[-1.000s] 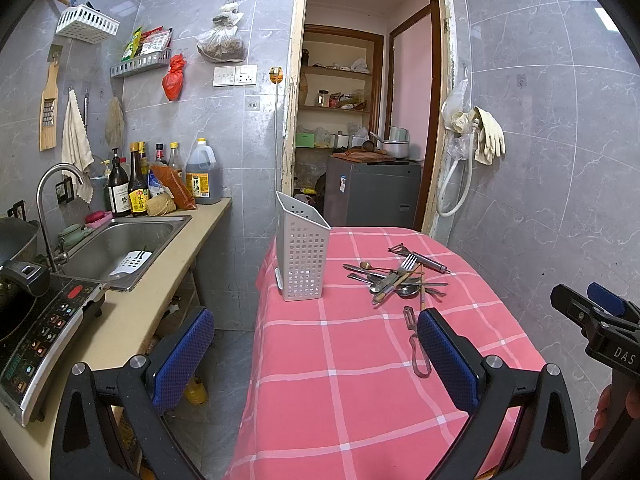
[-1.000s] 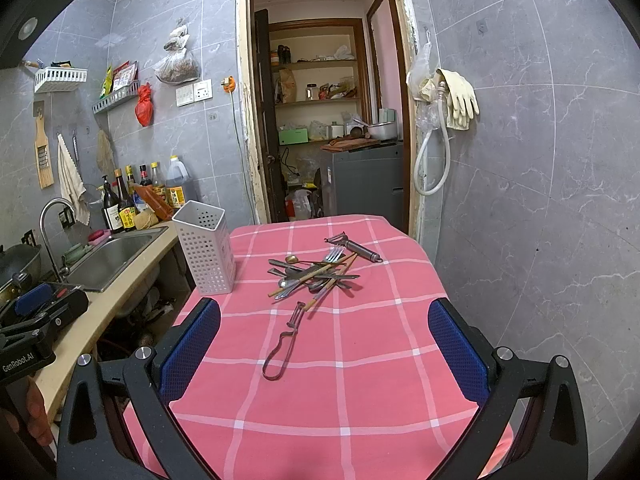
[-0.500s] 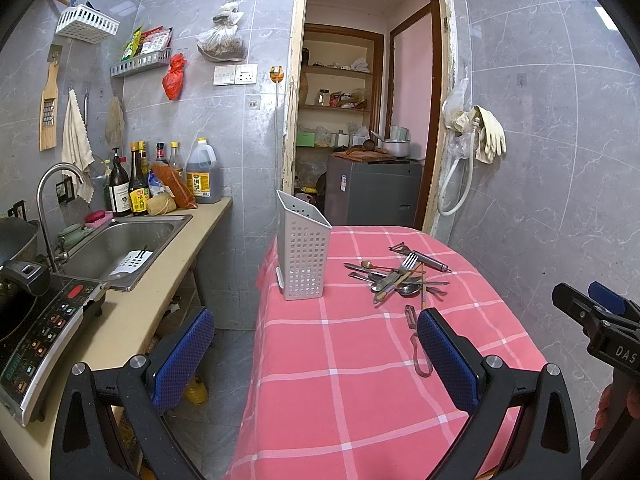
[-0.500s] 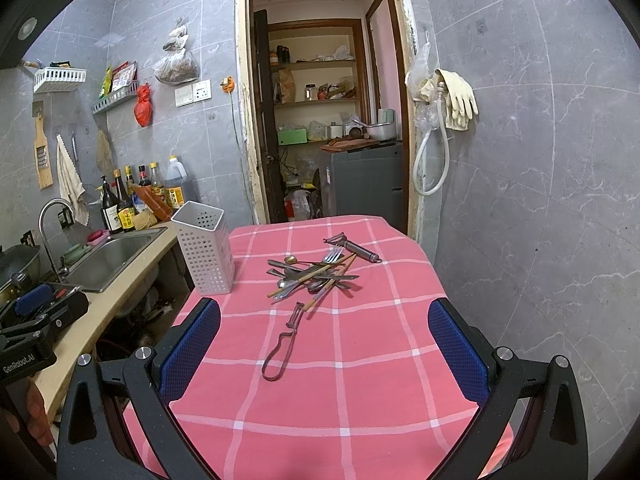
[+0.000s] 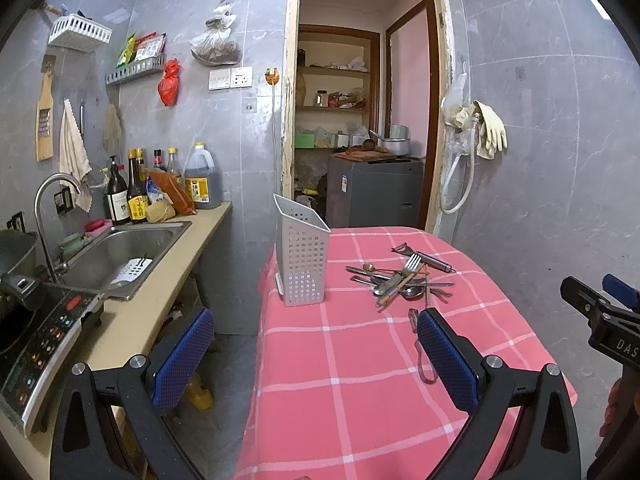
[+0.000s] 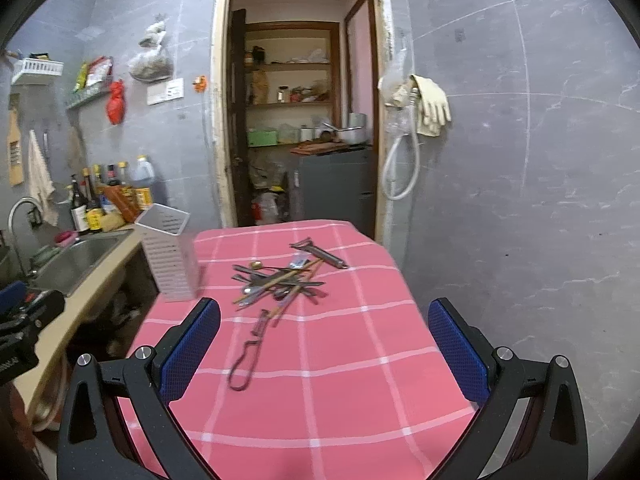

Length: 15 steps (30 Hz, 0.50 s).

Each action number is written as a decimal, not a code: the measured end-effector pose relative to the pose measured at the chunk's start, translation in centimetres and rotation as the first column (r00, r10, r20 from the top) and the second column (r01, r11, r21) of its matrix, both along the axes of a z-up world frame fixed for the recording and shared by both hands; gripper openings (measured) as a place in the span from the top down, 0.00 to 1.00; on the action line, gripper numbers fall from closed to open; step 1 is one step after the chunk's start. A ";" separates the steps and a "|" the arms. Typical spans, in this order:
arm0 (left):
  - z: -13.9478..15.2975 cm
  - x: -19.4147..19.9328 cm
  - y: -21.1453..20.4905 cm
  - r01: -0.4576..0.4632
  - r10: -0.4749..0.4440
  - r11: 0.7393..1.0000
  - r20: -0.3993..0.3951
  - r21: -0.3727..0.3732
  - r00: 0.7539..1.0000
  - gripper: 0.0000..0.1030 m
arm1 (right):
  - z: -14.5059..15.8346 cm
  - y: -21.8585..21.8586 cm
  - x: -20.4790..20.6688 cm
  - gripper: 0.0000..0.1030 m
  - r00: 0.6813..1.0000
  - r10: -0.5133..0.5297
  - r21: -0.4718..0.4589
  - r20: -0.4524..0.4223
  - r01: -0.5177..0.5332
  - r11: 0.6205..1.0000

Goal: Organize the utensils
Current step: 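Move both tools forward toward the cutlery pile on the tablecloth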

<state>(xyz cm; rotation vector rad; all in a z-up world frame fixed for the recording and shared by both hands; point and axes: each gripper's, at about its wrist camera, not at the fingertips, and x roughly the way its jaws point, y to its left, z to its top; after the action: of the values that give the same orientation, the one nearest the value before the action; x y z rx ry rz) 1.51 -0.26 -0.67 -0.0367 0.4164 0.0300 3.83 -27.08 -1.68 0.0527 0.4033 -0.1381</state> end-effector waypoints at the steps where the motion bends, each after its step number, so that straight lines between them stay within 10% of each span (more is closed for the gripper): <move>1: 0.1 0.2 -0.1 -0.001 0.001 1.000 0.000 0.002 1.000 0.01 | 0.0 -0.1 0.1 0.01 1.000 -0.020 -0.011 -0.004 0.020 1.000; 15: 0.8 4.5 -2.1 -0.015 0.015 1.000 -0.004 0.013 1.000 0.01 | 1.0 -1.2 4.5 0.01 0.999 -0.039 -0.033 -0.022 0.038 0.999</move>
<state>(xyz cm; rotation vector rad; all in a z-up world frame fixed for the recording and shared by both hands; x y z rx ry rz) 5.98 -2.34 0.15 -0.0267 0.4204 0.0475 8.29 -28.26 -0.63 0.0265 0.4229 -0.1833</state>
